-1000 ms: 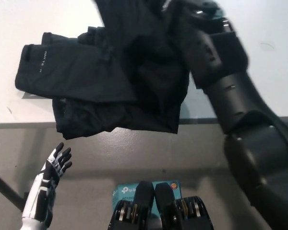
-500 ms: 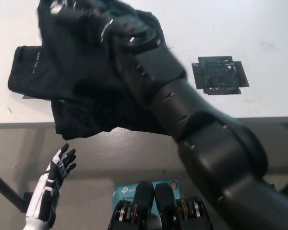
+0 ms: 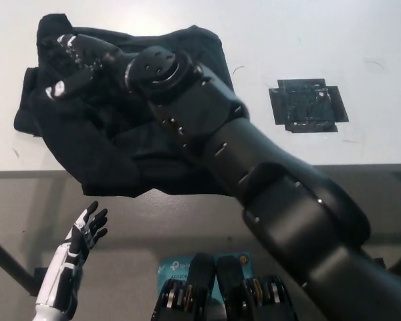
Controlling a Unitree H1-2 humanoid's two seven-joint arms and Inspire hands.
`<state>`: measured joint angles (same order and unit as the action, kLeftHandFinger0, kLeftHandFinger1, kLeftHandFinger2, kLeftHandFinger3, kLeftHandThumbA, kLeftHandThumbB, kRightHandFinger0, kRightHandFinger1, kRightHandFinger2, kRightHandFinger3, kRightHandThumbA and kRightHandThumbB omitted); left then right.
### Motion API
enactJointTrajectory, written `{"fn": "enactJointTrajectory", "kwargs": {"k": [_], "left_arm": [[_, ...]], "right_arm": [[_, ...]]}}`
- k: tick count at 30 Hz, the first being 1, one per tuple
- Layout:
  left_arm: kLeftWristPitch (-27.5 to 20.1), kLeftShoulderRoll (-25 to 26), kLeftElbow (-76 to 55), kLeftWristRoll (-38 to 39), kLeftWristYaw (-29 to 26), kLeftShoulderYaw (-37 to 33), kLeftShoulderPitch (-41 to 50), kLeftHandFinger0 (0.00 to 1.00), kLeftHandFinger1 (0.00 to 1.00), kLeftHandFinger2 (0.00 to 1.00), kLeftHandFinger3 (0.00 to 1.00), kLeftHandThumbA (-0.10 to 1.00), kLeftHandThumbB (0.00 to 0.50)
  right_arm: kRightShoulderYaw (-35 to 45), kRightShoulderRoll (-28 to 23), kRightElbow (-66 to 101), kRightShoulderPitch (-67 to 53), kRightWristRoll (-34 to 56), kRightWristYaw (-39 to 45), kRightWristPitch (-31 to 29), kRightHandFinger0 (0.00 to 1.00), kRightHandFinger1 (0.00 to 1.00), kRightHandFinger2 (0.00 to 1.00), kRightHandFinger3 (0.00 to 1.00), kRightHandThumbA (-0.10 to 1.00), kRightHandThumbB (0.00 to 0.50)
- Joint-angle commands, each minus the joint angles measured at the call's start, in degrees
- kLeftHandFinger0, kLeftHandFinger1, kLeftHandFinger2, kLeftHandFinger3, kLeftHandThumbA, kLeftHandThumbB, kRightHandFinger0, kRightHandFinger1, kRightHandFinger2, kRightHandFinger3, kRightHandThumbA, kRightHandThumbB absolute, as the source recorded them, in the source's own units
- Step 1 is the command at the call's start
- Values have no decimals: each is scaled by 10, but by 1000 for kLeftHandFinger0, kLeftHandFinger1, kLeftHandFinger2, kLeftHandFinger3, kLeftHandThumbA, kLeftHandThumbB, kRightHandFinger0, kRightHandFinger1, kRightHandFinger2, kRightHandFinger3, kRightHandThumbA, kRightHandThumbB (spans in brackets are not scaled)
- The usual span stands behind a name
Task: The robot grabs the right edges of the black jacket on the table, and folds it in half
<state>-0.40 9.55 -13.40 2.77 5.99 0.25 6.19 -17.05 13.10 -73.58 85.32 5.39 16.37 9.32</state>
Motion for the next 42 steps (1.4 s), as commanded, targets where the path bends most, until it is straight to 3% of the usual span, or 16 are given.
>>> {"fn": "enactJointTrajectory", "kwargs": {"k": [1, 4, 5, 9, 14, 17, 20, 21, 22, 25, 28, 30, 33, 36, 40, 42], "left_arm": [[-6, 13, -13, -13, 14, -9, -7, 1000, 1000, 1000, 1000, 1000, 137], [-6, 15, -13, -27, 13, -14, -9, 1000, 1000, 1000, 1000, 1000, 136], [-5, 15, -15, -26, 14, -14, -8, 1000, 1000, 1000, 1000, 1000, 126], [1, 13, -18, -35, 12, -18, -8, 1000, 1000, 1000, 1000, 1000, 150], [6, 11, -20, -24, 13, -15, -10, 1000, 1000, 1000, 1000, 1000, 108], [-20, 14, -11, -26, 14, -15, -14, 1000, 1000, 1000, 1000, 1000, 83], [-10, 5, -13, -28, 5, -11, -14, 1000, 1000, 1000, 1000, 1000, 126], [-10, 7, -13, -27, 6, -11, -14, 1000, 1000, 1000, 1000, 1000, 132], [-15, 7, -11, -21, 9, -10, -16, 1000, 1000, 1000, 1000, 1000, 123], [-21, 9, -3, -9, 12, -6, -20, 1000, 1000, 1000, 1000, 1000, 133], [-22, 9, -1, -1, 12, -1, -21, 1000, 1000, 1000, 1000, 1000, 141], [-28, 6, 4, 5, 10, 2, -22, 1000, 1000, 1000, 1000, 1000, 141], [-22, 5, 5, 10, 7, 7, -20, 1000, 1000, 1000, 1000, 1000, 138], [-22, 4, 11, 13, 4, 12, -21, 1000, 1000, 1000, 1000, 1000, 130], [-23, 0, 23, 18, 0, 16, -30, 1000, 1000, 1000, 1000, 1000, 145], [-20, -4, 26, 19, -3, 17, -38, 1000, 1000, 1000, 1000, 1000, 144]], "right_arm": [[-19, -19, 33, 59, -44, 61, 1, 1000, 1000, 1000, 1000, 1000, 463], [-8, -27, 51, 74, -38, 72, 14, 1000, 1000, 1000, 1000, 1000, 487], [-4, -30, 58, 76, -37, 73, 13, 1000, 1000, 1000, 1000, 1000, 465], [6, -49, 84, 112, -39, 81, 29, 1000, 1000, 1000, 1000, 1000, 453], [31, -91, 143, 143, -30, 90, 38, 1000, 1000, 1000, 1000, 1000, 427], [57, -123, 211, 142, -23, 86, 76, 1000, 1000, 1000, 1000, 1000, 450], [101, -182, 381, 102, 4, 95, 165, 1000, 1000, 1000, 1000, 1000, 494], [114, -192, 426, 85, 18, 96, 173, 1000, 1000, 1000, 1000, 959, 459], [123, -217, 484, 62, 37, 106, 176, 1000, 1000, 1000, 1000, 920, 441], [134, -276, 621, -2, 41, 113, 176, 1000, 1000, 1000, 1000, 962, 407], [152, -337, 766, -84, 51, 103, 176, 1000, 1000, 1000, 1000, 1000, 443], [174, -382, 879, -163, 92, 81, 176, 1000, 1000, 1000, 1000, 1000, 375], [211, -418, 992, -265, 142, 51, 176, 1000, 1000, 1000, 1000, 1000, 411], [258, -424, 1092, -378, 162, 31, 176, 1000, 1000, 1000, 1000, 1000, 395], [316, -368, 1162, -508, 191, 39, 174, 1000, 1000, 1000, 1000, 1000, 358], [320, -347, 1170, -556, 191, 37, 149, 1000, 1000, 1000, 1000, 1000, 364]]}}
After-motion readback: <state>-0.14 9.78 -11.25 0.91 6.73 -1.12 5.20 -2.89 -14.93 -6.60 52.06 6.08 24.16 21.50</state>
